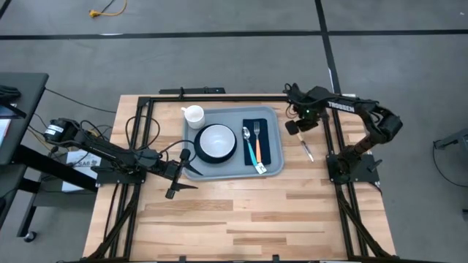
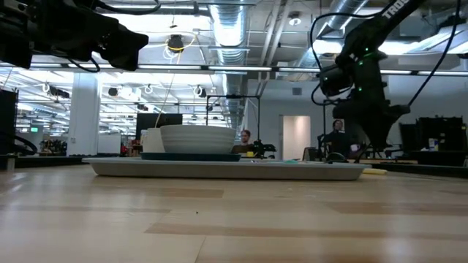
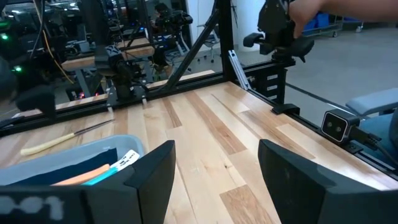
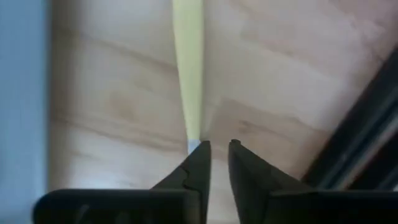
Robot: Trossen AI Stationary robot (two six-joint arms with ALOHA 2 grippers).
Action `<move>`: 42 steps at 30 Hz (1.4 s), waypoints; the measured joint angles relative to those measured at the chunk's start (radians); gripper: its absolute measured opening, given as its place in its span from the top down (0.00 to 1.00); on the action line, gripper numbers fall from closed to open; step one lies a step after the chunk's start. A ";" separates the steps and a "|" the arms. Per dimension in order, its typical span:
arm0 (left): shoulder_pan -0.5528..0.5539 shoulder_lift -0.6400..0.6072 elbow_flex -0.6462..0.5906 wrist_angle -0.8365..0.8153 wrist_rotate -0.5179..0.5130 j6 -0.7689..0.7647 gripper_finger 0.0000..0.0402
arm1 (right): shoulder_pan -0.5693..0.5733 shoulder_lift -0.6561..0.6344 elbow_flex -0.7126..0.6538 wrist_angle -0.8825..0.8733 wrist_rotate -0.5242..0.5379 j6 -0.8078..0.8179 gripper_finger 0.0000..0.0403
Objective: Set up tray
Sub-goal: Put the yellow knife on the black napkin to the right of the orange fork
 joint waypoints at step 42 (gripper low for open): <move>0.000 0.000 0.000 0.000 0.000 -0.008 0.45 | 0.123 0.347 0.008 0.030 0.060 -0.209 0.95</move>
